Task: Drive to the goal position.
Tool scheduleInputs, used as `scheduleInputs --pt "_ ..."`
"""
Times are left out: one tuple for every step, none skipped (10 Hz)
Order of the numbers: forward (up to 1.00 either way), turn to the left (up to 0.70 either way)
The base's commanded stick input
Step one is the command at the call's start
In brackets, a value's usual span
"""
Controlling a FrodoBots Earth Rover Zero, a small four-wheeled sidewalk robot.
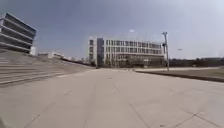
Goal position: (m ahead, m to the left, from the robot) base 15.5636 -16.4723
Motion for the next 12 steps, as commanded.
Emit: scheduleInputs --pt "0.70 0.01" --pt "0.70 0.01" --pt "0.70 0.01" --pt "0.70 0.01" --pt "0.70 0.01" --pt "0.70 0.01" --pt "0.70 0.01" --pt "0.70 0.01" --pt "0.70 -0.01" --pt "0.70 -0.27" --pt "0.70 -0.27" --pt "0.70 -0.28"
